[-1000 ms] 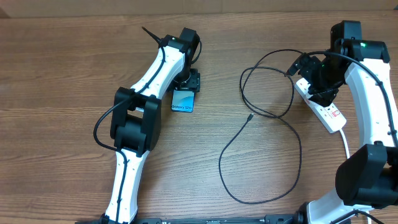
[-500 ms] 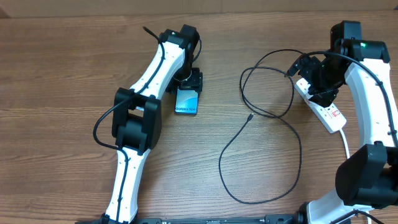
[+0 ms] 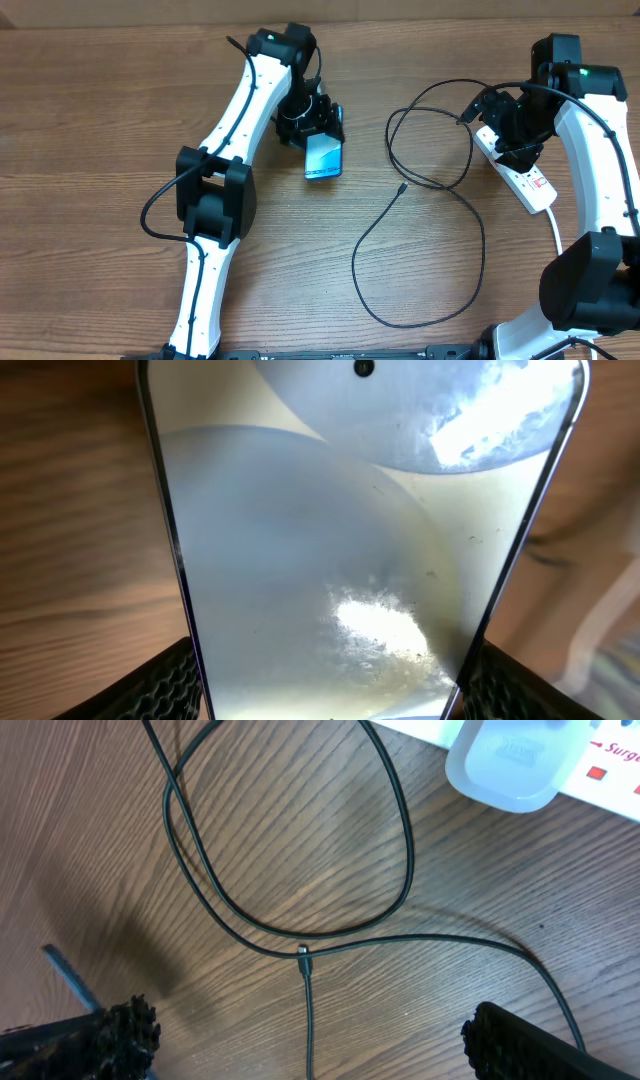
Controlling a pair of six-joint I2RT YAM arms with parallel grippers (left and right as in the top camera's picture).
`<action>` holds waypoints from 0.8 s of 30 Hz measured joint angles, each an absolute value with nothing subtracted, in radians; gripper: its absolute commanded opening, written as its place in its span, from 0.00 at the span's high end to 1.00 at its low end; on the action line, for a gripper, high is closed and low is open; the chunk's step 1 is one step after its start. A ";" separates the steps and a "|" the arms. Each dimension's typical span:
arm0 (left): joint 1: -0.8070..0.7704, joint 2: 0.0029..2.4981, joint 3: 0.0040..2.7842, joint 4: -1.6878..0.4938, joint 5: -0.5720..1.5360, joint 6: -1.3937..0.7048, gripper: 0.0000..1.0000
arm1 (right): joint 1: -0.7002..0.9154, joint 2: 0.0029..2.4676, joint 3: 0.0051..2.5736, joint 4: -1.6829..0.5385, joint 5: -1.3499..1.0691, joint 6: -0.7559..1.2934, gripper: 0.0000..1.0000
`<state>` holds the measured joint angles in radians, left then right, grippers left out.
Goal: Plug charger to phone and switch on socket
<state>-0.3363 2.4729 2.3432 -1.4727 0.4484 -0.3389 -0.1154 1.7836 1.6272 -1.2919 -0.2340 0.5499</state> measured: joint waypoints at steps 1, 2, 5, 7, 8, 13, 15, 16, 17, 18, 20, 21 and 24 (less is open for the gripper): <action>-0.329 2.473 2.344 -1.472 0.498 -0.339 0.30 | -0.115 1.784 1.627 -1.294 -0.236 0.550 0.00; -0.322 2.473 2.344 -1.474 0.547 -0.339 0.30 | -0.115 1.784 1.627 -1.295 -0.237 0.550 0.00; -0.280 2.473 2.344 -1.475 0.731 -0.340 0.28 | -0.115 1.784 1.627 -1.297 -0.240 0.550 0.00; -0.257 2.473 2.344 -1.474 0.823 -0.340 0.27 | -0.115 1.784 1.627 -1.299 -0.240 0.550 0.00; -0.245 2.473 2.344 -1.475 0.873 -0.341 0.27 | -0.115 1.784 1.627 -1.300 -0.240 0.550 0.00; -0.200 2.473 2.344 -1.464 1.167 -0.342 0.30 | -0.115 1.784 1.627 -1.308 -0.241 0.550 0.00; -0.191 2.473 2.344 -1.449 1.290 -0.342 0.30 | -0.115 1.784 1.627 -1.320 -0.247 0.550 0.00; -0.189 2.473 2.344 -1.446 1.332 -0.346 0.30 | -0.115 1.784 1.627 -1.326 -0.250 0.550 0.00; -0.187 2.473 2.344 -1.446 1.374 -0.352 0.30 | -0.115 1.784 1.627 -1.333 -0.255 0.550 0.00; -0.187 2.473 2.344 -1.444 1.422 -0.364 0.30 | -0.115 1.784 1.627 -1.341 -0.261 0.550 0.00; -0.187 2.473 2.344 -1.444 1.457 -0.371 0.30 | -0.115 1.784 1.627 -1.352 -0.266 0.550 0.00; -0.187 2.473 2.344 -1.444 1.469 -0.376 0.29 | -0.115 1.784 1.627 -1.360 -0.267 0.550 0.00; -0.187 2.473 2.344 -1.444 1.493 -0.413 0.29 | -0.115 1.784 1.627 -1.381 -0.274 0.550 0.00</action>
